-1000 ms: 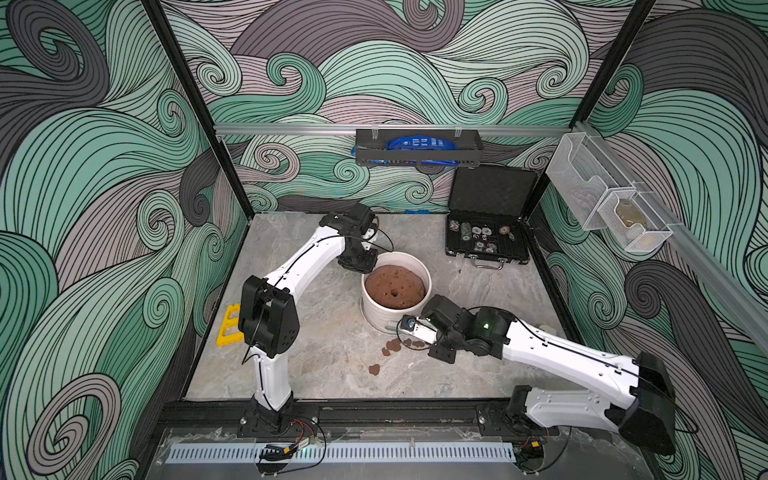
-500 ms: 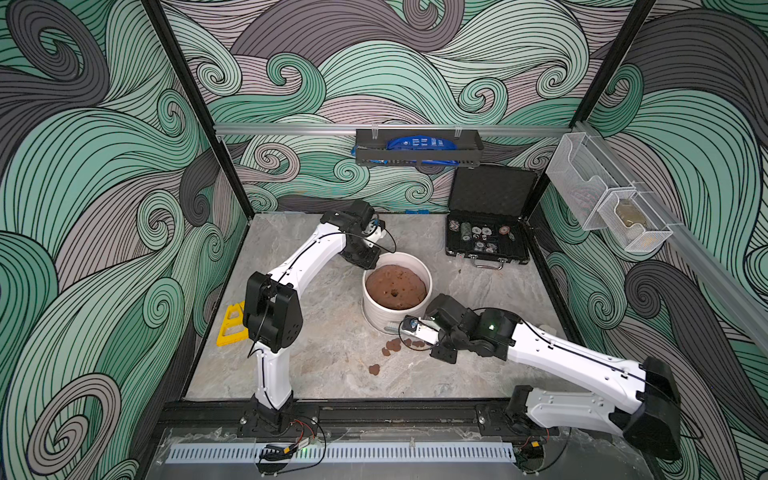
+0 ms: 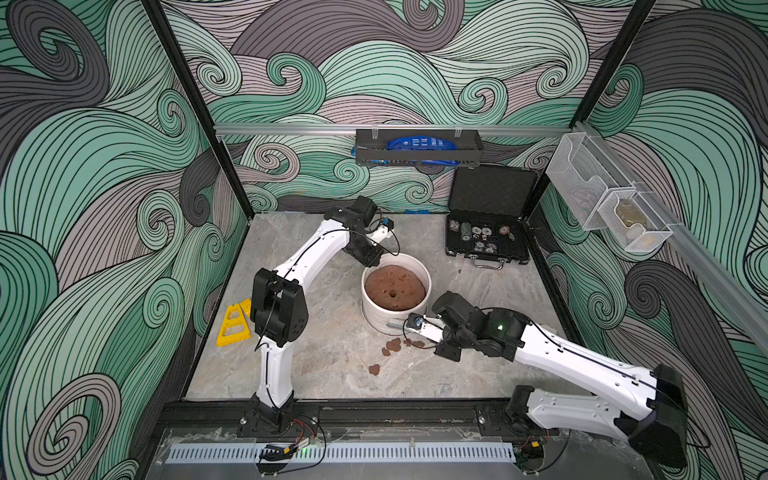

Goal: Scrub the dried mud off the ceramic pot
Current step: Rotate the pot on the tray.

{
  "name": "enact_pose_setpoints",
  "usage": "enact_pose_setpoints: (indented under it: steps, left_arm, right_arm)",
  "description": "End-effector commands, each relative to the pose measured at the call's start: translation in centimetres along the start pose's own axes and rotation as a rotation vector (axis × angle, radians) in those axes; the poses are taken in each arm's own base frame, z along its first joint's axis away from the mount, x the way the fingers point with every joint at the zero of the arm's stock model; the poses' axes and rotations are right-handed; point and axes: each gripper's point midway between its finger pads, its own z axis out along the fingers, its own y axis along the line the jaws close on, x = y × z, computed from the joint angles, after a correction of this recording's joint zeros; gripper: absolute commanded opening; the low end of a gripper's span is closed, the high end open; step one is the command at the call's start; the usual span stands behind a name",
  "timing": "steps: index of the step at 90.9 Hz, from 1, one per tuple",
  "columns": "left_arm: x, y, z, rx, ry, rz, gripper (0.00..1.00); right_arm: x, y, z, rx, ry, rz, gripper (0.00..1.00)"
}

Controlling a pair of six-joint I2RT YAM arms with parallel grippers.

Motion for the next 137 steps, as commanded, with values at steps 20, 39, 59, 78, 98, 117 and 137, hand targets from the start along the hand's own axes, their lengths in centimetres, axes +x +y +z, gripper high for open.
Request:
enact_pose_setpoints:
  steps: [20,39,59,78,98,117,137]
  left_arm:
    - [-2.1,-1.3,-2.3,0.068,-0.092,-0.016,0.4]
    - [-0.5,0.1,-5.0,-0.065,-0.054,-0.26,0.56]
    - [3.5,1.1,-7.6,-0.349,0.004,-0.487,0.61]
    - [5.2,-1.4,-8.4,-0.353,-0.045,-0.601,0.59]
    - [6.8,-3.0,-5.7,-0.338,-0.024,-0.71,0.5]
    - [6.8,-3.4,-4.2,-0.35,-0.002,-0.71,0.33]
    - [7.6,-2.9,-2.8,-0.396,0.046,-0.705,0.17]
  right_arm:
    - [-1.0,-0.3,-1.0,0.003,-0.046,0.003,0.0]
    - [-1.1,-0.4,-1.4,0.006,-0.062,0.006,0.0]
    - [-1.2,-0.5,-1.7,0.009,-0.072,0.008,0.0]
    - [-1.1,-0.5,-1.8,0.014,-0.077,0.008,0.0]
    - [-1.1,-0.7,-1.9,0.024,-0.079,0.008,0.0]
    - [-0.7,-1.1,-1.8,0.043,-0.063,0.017,0.0]
    - [0.1,-2.4,-1.3,0.093,-0.019,0.047,0.0]
